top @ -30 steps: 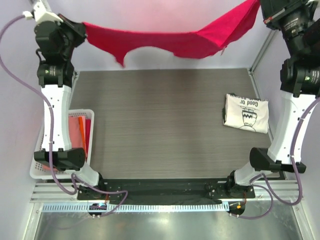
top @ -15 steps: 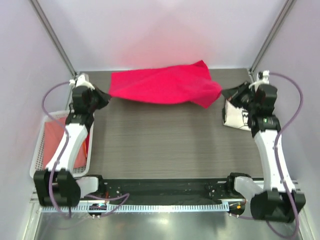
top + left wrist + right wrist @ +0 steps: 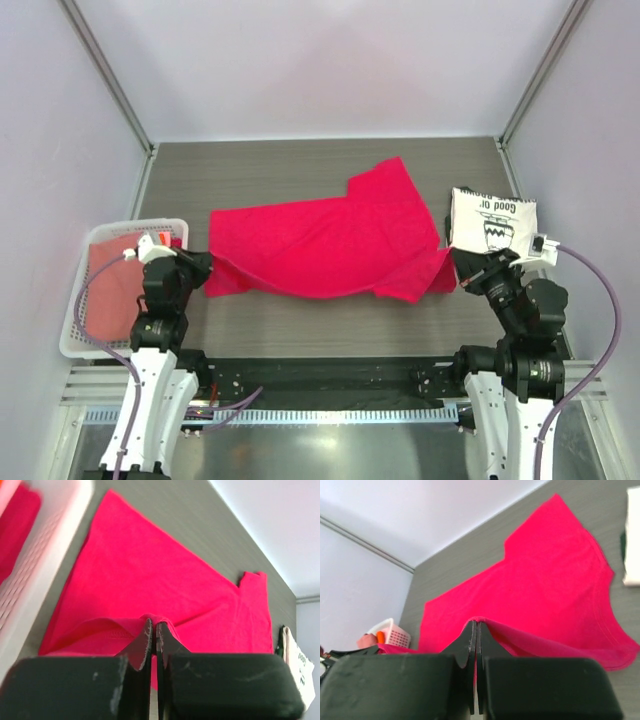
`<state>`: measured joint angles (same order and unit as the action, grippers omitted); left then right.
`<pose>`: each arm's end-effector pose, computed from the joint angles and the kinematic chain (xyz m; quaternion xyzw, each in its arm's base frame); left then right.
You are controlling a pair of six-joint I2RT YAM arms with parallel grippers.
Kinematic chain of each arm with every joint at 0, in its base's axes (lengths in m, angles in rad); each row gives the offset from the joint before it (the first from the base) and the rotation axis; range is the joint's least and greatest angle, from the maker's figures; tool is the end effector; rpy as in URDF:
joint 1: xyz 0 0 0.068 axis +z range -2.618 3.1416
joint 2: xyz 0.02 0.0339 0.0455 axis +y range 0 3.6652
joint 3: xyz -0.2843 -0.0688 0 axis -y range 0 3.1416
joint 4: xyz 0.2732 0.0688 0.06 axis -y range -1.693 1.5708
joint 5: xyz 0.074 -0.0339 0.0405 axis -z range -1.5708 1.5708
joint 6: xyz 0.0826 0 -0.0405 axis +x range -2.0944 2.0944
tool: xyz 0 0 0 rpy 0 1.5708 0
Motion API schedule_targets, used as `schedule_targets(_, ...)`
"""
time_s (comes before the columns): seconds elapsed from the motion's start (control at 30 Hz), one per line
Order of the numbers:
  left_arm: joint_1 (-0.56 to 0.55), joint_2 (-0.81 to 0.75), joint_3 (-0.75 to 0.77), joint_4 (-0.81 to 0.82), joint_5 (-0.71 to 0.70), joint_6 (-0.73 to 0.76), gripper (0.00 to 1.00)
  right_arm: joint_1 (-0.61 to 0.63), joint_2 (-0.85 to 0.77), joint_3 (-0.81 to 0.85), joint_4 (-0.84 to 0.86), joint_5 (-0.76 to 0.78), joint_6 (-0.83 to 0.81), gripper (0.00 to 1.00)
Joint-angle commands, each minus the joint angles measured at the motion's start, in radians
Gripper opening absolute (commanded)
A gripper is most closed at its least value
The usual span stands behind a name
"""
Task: Fold and stack the t-shirts
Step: Flatten the tshirt out, then fold the tshirt
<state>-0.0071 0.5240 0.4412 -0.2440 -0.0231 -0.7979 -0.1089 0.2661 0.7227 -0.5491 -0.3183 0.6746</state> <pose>0.1994 0.0005 0.2427 -0.3192 0.7474 -0.2196 0.5397 0.1184 0.0131 0.3485 0.1799 0.7152 0.2981 0.6060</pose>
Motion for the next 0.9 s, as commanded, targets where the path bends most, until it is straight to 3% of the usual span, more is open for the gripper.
schedule_targets(0.0,0.001,-0.077,-0.035,-0.089,-0.086,-0.108,0.0,-0.005,-0.011,-0.031,-0.129,0.047,-0.047,0.01)
schedule_targets(0.27,-0.001,-0.228,-0.047,-0.282,-0.083,-0.17,0.0,-0.005,-0.01,-0.048,-0.21,0.082,-0.069,0.01)
schedule_targets(0.47,-0.001,-0.353,-0.055,-0.463,-0.139,-0.314,0.0,-0.005,-0.024,-0.055,-0.244,0.093,-0.047,0.01)
schedule_targets(0.63,-0.001,-0.369,-0.059,-0.462,-0.156,-0.311,0.0,-0.005,0.005,-0.081,-0.175,0.078,-0.026,0.01)
schedule_targets(0.87,-0.001,-0.326,-0.062,-0.442,-0.156,-0.277,0.0,-0.005,0.194,-0.082,-0.052,0.051,-0.021,0.01)
